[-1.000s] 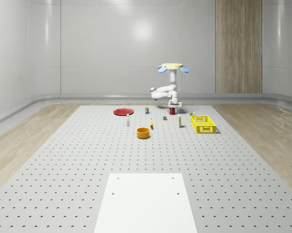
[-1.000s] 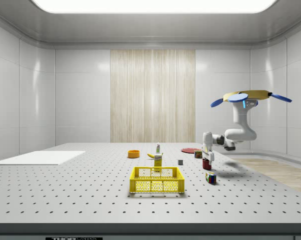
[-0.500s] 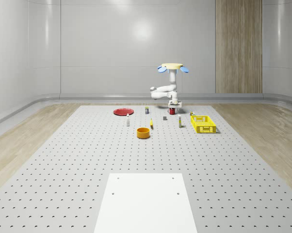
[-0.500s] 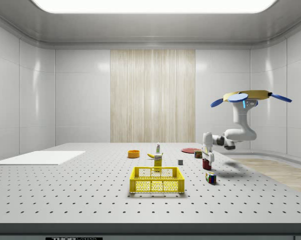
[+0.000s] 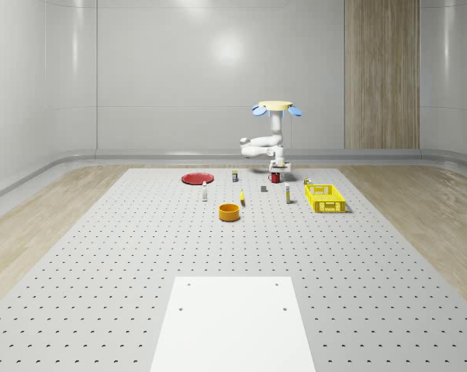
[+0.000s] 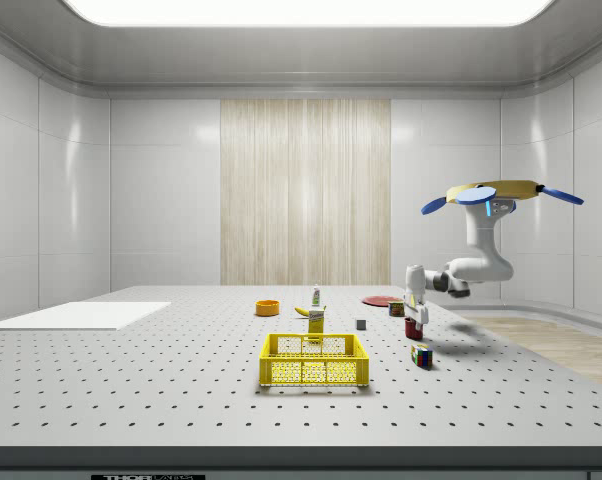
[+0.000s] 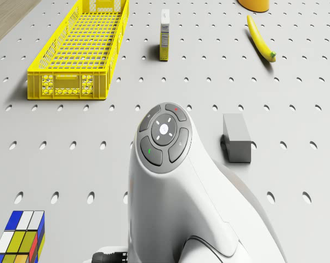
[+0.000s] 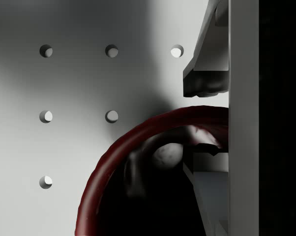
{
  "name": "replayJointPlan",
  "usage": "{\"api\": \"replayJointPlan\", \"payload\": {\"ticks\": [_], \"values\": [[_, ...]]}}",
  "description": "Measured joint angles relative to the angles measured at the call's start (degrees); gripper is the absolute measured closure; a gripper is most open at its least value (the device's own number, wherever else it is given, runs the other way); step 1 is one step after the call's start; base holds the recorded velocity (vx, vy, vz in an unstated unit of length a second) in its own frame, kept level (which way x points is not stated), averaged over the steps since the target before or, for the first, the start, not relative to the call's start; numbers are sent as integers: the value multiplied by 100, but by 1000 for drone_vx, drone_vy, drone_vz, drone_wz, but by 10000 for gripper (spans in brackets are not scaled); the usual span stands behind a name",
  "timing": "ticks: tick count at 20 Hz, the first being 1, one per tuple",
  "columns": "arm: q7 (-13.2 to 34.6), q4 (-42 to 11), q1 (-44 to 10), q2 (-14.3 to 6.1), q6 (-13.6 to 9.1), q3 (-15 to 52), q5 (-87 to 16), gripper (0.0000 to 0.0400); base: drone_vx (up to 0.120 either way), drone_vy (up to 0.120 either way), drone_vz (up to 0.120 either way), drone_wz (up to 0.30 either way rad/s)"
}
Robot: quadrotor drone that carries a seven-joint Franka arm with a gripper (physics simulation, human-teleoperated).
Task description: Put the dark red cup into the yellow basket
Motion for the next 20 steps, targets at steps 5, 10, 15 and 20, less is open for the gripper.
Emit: {"api": "replayJointPlan", "payload": {"ticks": [5,10,15,20], "values": [[22,5,-25,-84,78,20,40,292,0,0,0,0],[75,-26,-67,-131,46,295,319,298,0,0,16,0],[144,-53,-128,-181,-10,690,714,299,80,88,120,0],[182,-57,-168,-272,29,884,925,300,120,120,120,0]]}}
